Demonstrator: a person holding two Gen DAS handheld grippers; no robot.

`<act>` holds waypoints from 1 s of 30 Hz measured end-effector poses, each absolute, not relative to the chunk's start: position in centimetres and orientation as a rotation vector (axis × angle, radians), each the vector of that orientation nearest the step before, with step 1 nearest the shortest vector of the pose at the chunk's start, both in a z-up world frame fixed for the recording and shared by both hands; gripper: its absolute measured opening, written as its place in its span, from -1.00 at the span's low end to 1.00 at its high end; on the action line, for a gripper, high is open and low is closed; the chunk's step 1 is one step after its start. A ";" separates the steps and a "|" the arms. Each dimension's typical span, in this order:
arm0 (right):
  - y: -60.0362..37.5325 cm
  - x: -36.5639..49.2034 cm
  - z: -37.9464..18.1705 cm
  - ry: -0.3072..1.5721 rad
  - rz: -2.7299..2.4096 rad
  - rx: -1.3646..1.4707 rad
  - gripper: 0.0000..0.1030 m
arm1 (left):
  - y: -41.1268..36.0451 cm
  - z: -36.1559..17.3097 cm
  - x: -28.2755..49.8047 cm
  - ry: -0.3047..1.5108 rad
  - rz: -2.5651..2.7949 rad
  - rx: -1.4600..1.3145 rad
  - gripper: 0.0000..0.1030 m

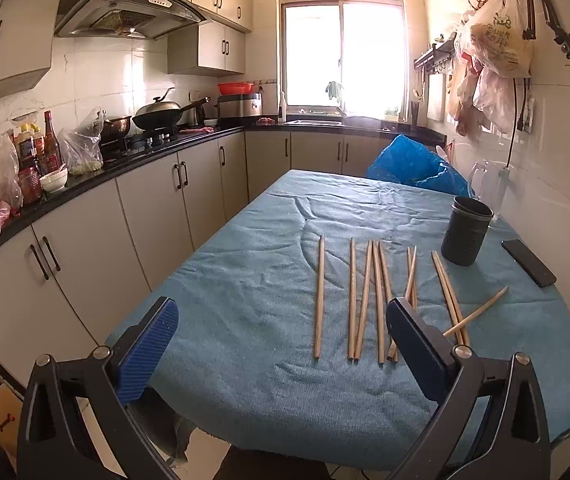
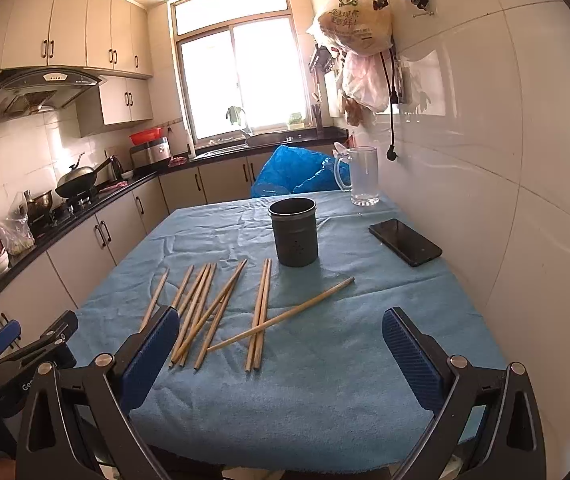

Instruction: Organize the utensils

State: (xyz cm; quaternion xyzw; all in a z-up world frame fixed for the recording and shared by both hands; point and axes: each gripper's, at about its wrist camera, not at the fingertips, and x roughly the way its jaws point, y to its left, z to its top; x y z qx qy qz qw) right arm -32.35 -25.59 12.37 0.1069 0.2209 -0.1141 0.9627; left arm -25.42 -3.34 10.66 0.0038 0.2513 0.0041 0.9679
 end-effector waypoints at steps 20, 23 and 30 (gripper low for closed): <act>-25.6 -32.3 11.7 0.461 -0.216 0.215 1.00 | -3.2 10.3 -25.6 0.510 0.005 0.010 1.00; -25.5 -32.3 11.8 0.462 -0.216 0.215 1.00 | -3.2 10.3 -25.6 0.512 0.004 0.010 1.00; -25.5 -32.5 11.7 0.464 -0.216 0.223 1.00 | -3.2 10.2 -25.6 0.513 0.004 0.011 1.00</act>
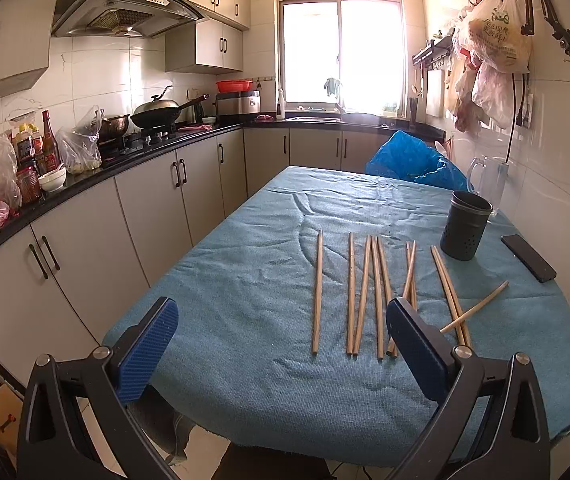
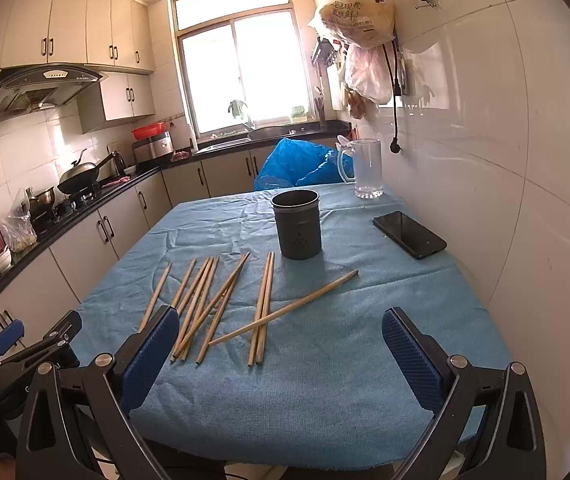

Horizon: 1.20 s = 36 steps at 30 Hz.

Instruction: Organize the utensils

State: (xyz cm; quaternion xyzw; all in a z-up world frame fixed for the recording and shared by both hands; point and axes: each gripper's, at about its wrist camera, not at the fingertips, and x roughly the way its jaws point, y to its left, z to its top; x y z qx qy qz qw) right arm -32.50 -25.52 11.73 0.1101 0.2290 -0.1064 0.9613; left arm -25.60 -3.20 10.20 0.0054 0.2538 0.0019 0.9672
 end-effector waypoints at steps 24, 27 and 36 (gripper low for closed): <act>-25.8 -31.4 11.2 0.514 -0.201 0.260 1.00 | -3.0 9.7 -25.2 0.542 -0.005 0.015 1.00; -26.7 -31.0 11.2 0.530 -0.205 0.283 1.00 | -3.0 9.4 -24.7 0.562 -0.013 0.011 1.00; -29.5 -28.8 10.7 0.582 -0.198 0.393 1.00 | -1.8 8.8 -22.1 0.614 0.001 -0.008 1.00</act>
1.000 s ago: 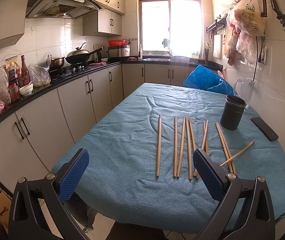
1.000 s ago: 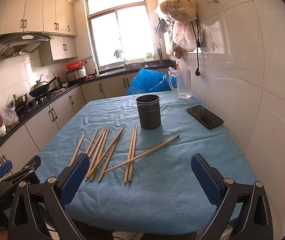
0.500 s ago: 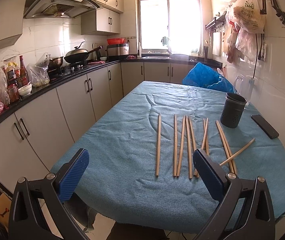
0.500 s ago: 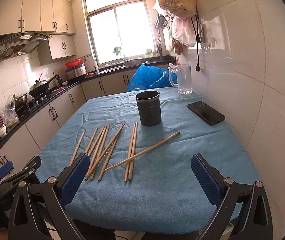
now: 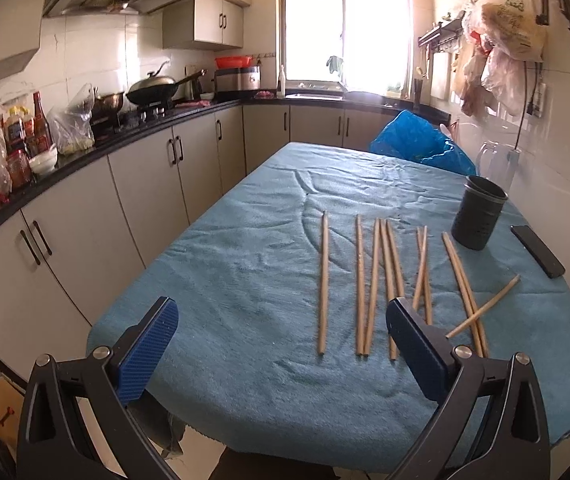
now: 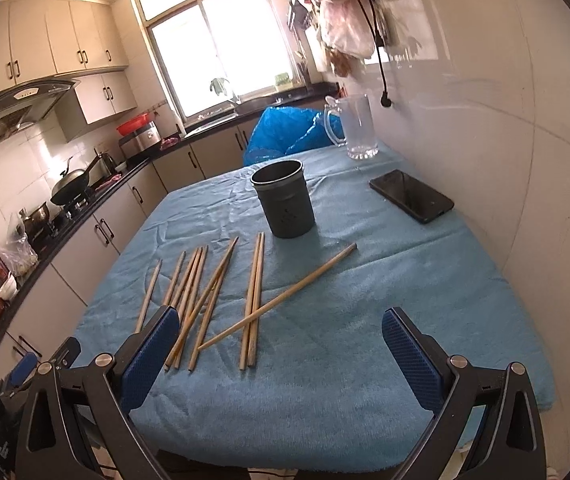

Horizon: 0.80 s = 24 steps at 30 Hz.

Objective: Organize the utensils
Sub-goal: 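Close the right tool on a chopstick while the left tool grasps another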

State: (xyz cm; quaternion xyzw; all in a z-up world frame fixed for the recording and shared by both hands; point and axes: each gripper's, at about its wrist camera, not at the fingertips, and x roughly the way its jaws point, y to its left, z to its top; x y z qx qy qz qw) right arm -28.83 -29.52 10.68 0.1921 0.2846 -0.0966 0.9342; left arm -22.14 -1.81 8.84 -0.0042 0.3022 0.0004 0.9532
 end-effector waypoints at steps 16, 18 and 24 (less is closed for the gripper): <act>-28.4 -16.3 9.7 0.841 0.058 0.374 -0.26 | -1.9 8.6 -13.1 0.765 -0.146 0.031 0.98; -28.2 -14.2 9.4 0.882 0.095 0.397 -0.35 | -1.9 8.9 -11.8 0.796 -0.191 0.015 0.91; -26.7 -7.4 7.8 0.973 0.088 0.373 -0.40 | -1.4 8.5 -6.4 0.932 -0.286 -0.059 0.36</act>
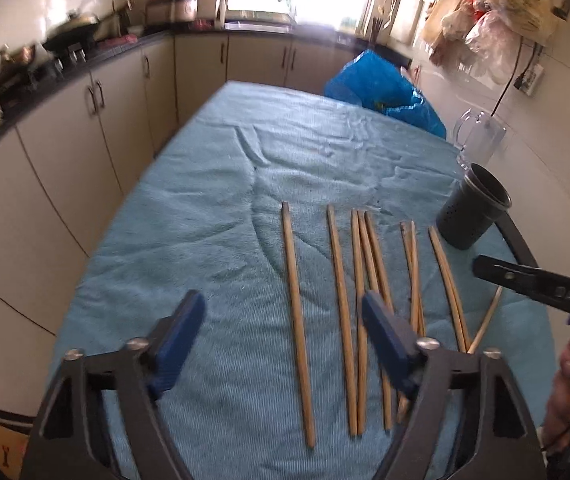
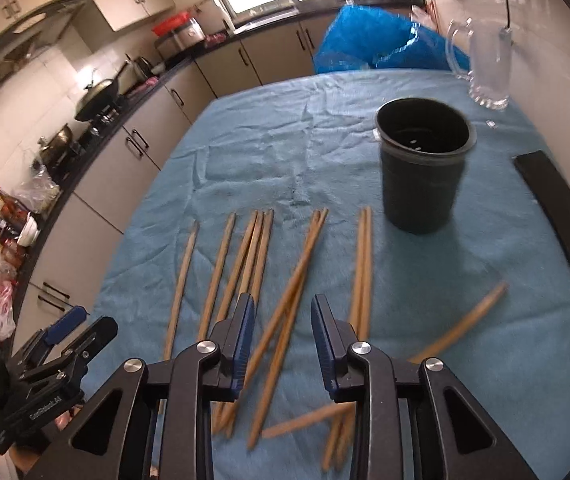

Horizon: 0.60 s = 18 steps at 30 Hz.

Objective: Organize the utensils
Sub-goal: 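Close the right tool on a chopstick while the left tool grasps another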

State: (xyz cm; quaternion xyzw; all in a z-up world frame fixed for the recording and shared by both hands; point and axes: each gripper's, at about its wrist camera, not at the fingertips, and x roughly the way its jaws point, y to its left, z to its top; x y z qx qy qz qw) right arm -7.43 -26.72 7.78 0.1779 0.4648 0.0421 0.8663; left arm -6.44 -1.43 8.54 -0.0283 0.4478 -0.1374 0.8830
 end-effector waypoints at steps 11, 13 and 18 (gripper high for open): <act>-27.7 -0.1 3.7 1.104 -0.022 0.413 -0.52 | -3.2 5.8 1.5 1.094 -0.340 -0.134 0.02; -27.9 0.5 3.3 1.109 -0.024 0.421 -0.53 | -3.7 5.3 2.3 1.106 -0.338 -0.131 0.02; -27.6 1.8 2.4 1.128 -0.035 0.408 -0.64 | -4.5 4.2 4.1 1.128 -0.335 -0.114 -0.02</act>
